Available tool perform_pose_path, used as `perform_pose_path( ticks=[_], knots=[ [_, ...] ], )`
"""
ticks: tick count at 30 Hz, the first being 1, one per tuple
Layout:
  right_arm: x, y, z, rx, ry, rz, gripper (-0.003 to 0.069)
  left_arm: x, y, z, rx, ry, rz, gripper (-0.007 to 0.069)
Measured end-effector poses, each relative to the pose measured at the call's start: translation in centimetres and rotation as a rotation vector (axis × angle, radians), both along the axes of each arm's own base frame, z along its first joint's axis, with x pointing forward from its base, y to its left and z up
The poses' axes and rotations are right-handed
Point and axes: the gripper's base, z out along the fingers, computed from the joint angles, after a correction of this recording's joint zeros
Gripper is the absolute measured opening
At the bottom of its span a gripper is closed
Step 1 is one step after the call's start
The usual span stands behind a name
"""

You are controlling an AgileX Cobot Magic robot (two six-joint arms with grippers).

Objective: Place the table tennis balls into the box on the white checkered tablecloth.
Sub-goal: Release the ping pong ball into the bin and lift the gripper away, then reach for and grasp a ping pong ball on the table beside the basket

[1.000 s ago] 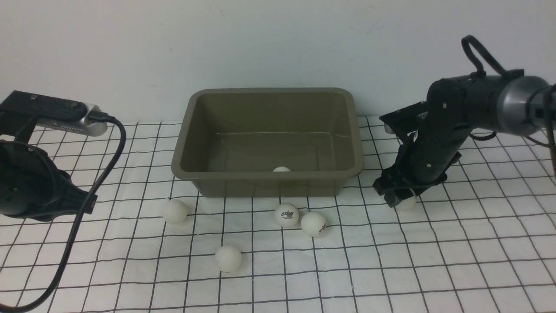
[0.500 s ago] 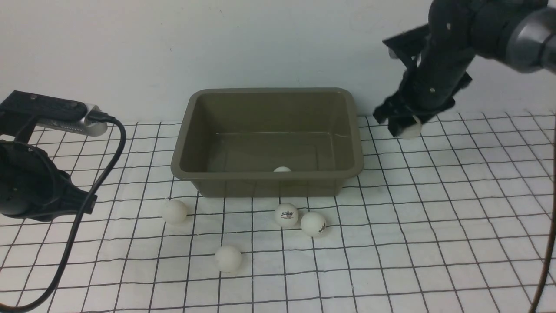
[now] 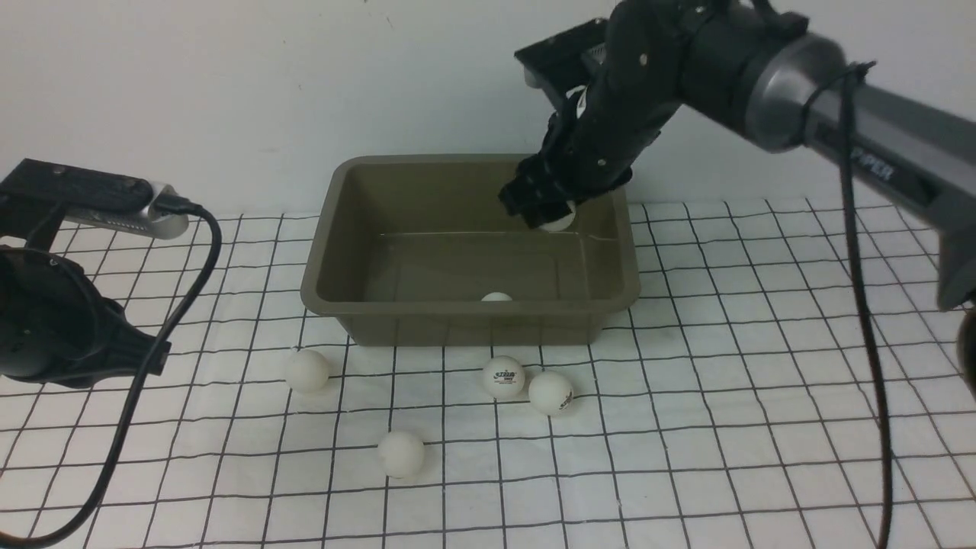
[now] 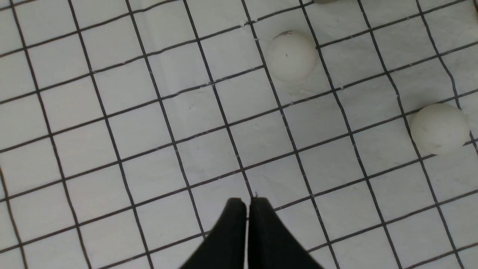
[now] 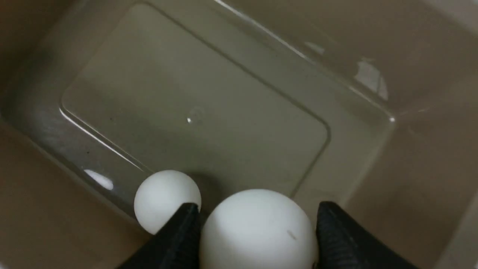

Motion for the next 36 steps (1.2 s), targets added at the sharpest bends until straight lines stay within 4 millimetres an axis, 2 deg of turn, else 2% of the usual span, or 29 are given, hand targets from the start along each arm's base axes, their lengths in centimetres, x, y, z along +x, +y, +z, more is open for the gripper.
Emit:
perform_pose_path(
  ticks=[5,10,11,16,19,24,30,36],
  knots=[
    [0.5,0.2,-1.2,0.002,-0.002,-0.001,0.0368,0.7,-0.1,0.0,-0.034,-0.043,0.025,0.0052],
    [0.7,0.4,-1.3,0.011,-0.018,-0.002,0.043,1.8,-0.5,-0.7,-0.087,-0.064,0.022,0.0157],
    [0.7,0.4,-1.2,0.014,-0.023,-0.002,0.0444,2.2,-0.6,-1.1,-0.1,-0.059,0.011,0.02],
    [0.9,0.5,1.0,0.034,-0.057,-0.001,0.0467,4.1,-1.6,-3.7,-0.155,-0.026,-0.065,0.04],
    [0.8,0.5,3.0,0.033,-0.056,0.002,0.0467,5.4,-2.3,-5.5,-0.151,-0.024,-0.096,0.047],
    [0.1,0.1,6.0,0.019,-0.033,0.007,0.0468,7.4,-3.1,-8.1,-0.121,-0.017,-0.1,0.049],
    [-0.5,-0.2,8.8,0.051,-0.091,0.008,0.0468,9.8,-3.7,-10.2,-0.113,0.013,-0.121,0.0492],
    [-1.2,-0.6,10.7,0.067,-0.122,0.008,0.0468,11.1,-4.5,-11.2,-0.11,0.025,-0.146,0.0492]
  ],
)
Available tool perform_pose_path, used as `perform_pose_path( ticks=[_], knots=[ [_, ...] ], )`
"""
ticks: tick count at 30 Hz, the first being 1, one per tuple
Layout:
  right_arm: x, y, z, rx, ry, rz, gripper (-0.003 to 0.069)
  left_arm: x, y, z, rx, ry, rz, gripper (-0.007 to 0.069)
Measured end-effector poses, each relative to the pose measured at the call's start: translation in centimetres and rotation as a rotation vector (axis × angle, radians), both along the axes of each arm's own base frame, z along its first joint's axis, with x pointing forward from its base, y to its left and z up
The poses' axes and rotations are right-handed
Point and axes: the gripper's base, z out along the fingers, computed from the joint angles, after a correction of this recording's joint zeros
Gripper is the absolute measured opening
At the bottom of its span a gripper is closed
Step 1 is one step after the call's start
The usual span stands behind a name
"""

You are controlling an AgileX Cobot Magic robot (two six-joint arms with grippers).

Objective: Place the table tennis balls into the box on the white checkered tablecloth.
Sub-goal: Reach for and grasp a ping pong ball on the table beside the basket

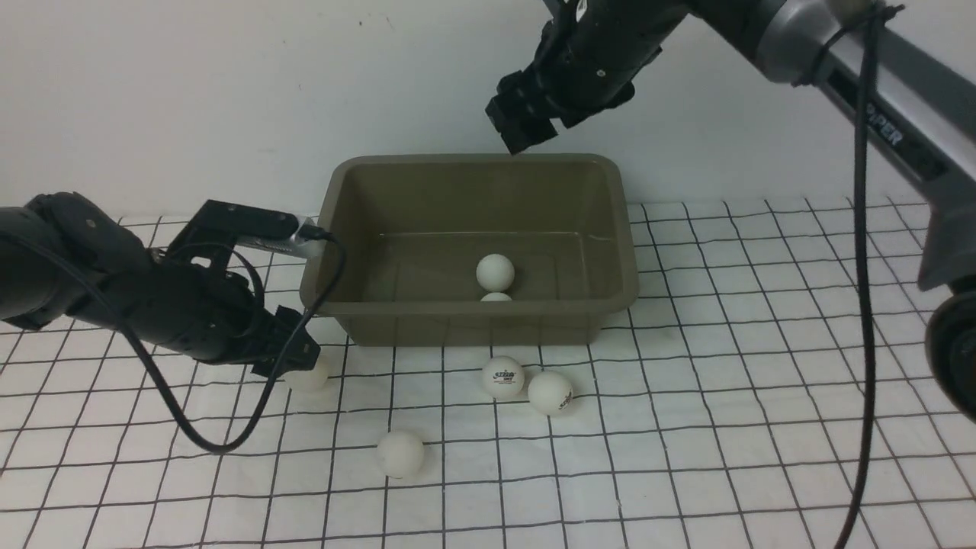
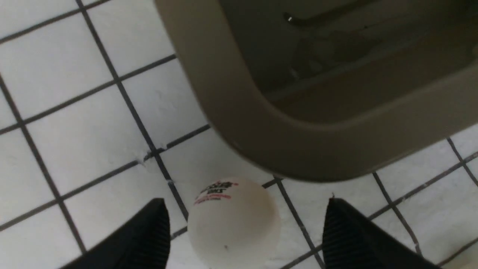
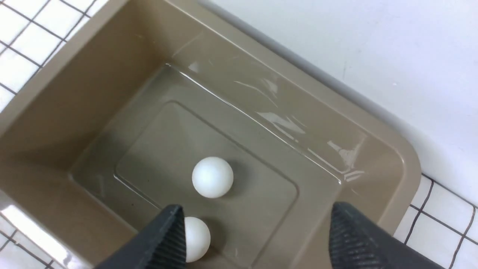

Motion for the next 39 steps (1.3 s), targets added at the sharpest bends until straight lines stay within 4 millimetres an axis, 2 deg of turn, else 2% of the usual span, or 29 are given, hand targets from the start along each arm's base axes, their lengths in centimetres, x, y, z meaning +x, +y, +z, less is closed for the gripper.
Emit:
perform_pose_path(
  ticks=[20,24,28,29,34,39],
  knots=[
    [-0.1,-0.1,0.2,0.001,0.0,0.0,0.0468,0.4,-0.1,-2.4,0.0,0.06,0.008,0.0491],
    [-0.1,-0.1,0.2,0.001,0.0,0.0,0.0468,0.8,-0.1,-2.9,-0.013,0.065,0.043,0.0452],
    [-0.2,-0.1,0.3,0.002,-0.002,0.0,0.0468,1.0,-0.1,-3.4,-0.023,0.074,0.057,0.037],
    [-0.2,-0.1,0.4,0.003,-0.004,0.0,0.0468,1.0,-0.1,-3.4,-0.024,0.074,0.059,0.035],
    [-0.7,-0.4,1.4,0.012,-0.022,0.0,0.0468,1.1,-0.2,-3.3,-0.032,0.082,0.052,0.0352],
    [-1.4,-0.8,3.1,0.028,-0.049,0.001,0.0453,0.3,-0.6,-3.0,-0.053,0.153,-0.004,0.0352]
  ],
)
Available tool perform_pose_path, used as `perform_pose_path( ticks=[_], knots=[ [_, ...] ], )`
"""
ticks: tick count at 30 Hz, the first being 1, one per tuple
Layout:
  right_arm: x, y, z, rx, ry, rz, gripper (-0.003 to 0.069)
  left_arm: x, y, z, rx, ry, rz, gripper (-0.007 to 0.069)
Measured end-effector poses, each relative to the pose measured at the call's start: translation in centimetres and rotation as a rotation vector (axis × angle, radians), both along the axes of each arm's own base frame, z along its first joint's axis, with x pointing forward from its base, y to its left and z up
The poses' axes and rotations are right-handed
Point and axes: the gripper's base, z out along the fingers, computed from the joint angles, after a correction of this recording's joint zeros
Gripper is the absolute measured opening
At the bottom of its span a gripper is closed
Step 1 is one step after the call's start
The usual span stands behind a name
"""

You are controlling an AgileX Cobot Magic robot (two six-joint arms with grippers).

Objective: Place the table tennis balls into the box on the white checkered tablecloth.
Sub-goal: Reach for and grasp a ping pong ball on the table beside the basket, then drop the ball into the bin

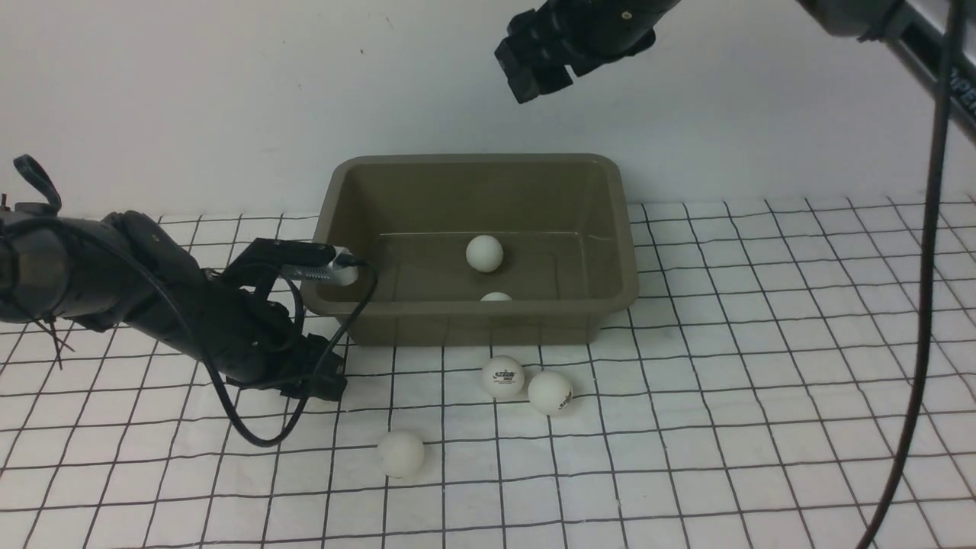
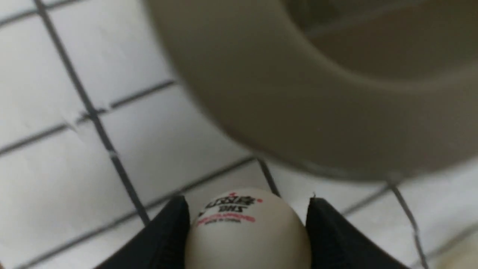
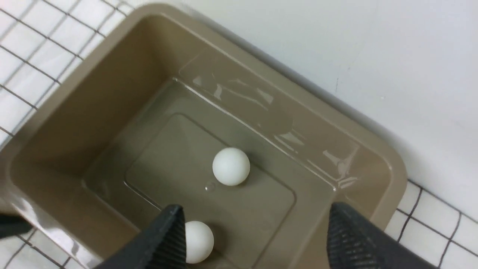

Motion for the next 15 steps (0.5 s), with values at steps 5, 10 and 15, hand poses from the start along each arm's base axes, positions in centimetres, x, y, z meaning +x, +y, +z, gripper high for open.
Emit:
perform_pose_path(
  ticks=[5,10,15],
  knots=[
    [-1.0,-0.6,2.0,0.022,-0.035,-0.003,0.0441,-1.7,0.1,3.5,0.022,0.032,-0.041,0.0352],
    [-2.3,-1.3,3.4,0.033,-0.043,-0.008,0.044,-3.7,0.7,8.9,0.069,-0.064,-0.026,0.0352],
    [-3.9,-2.1,2.8,0.002,0.014,-0.009,0.044,-4.3,0.3,13.0,0.083,-0.272,-0.03,0.0352]
  ],
)
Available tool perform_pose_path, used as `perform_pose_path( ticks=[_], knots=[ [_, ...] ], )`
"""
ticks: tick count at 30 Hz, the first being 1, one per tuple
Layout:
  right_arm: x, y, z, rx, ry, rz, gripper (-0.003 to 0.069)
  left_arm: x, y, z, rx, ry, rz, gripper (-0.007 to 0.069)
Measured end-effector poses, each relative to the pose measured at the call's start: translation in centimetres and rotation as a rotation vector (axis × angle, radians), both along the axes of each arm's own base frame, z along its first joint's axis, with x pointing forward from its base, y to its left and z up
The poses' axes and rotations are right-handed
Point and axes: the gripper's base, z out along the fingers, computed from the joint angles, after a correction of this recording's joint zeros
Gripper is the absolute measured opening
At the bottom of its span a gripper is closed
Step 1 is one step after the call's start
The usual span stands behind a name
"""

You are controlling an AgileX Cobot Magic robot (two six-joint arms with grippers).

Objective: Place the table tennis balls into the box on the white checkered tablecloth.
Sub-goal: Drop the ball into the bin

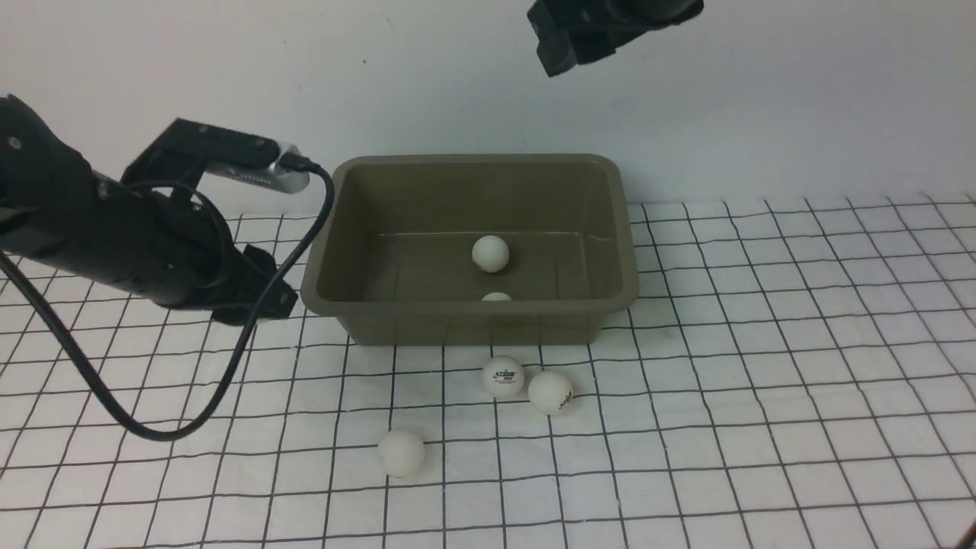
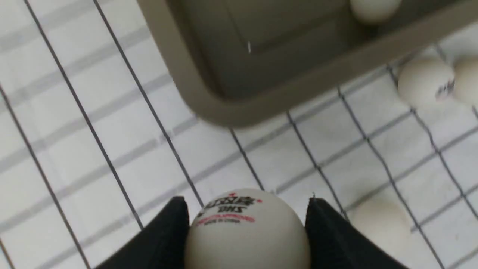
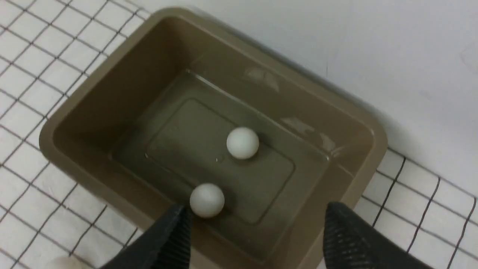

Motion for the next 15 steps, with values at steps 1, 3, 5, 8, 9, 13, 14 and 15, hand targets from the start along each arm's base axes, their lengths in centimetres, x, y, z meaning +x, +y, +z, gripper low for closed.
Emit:
perform_pose_path(
  ticks=[1,3,5,8,9,13,14,15],
  knots=[
    [-0.5,-0.3,0.0,-0.005,0.01,0.0,0.044,0.2,-0.2,0.2,0.0,-0.018,-0.003,0.0352],
    [-1.6,-0.7,-1.1,-0.036,0.061,0.006,0.044,1.1,-0.7,0.3,0.001,-0.032,-0.017,0.0352],
    [-3.1,-1.5,-2.1,-0.077,0.106,0.025,0.044,2.2,-1.3,0.0,0.001,-0.03,-0.03,0.0352],
    [-4.9,-2.5,-3.6,-0.133,0.158,0.059,0.044,4.2,-2.0,-0.4,-0.007,-0.028,-0.04,0.0352],
    [-5.4,-2.7,-4.0,-0.145,0.172,0.065,0.044,4.9,-2.2,-0.5,-0.014,-0.031,-0.039,0.0352],
    [-7.5,-3.8,-5.4,-0.169,0.227,0.079,0.0431,8.4,-2.8,-0.9,-0.041,-0.05,-0.03,0.0352],
    [-8.0,-4.0,-5.6,-0.17,0.238,0.081,0.0427,9.4,-2.9,-1.1,-0.043,-0.051,-0.033,0.0352],
    [-8.6,-4.3,-6.0,-0.172,0.252,0.084,0.0419,9.9,-3.0,-1.1,-0.044,-0.055,-0.035,0.0352]
  ],
)
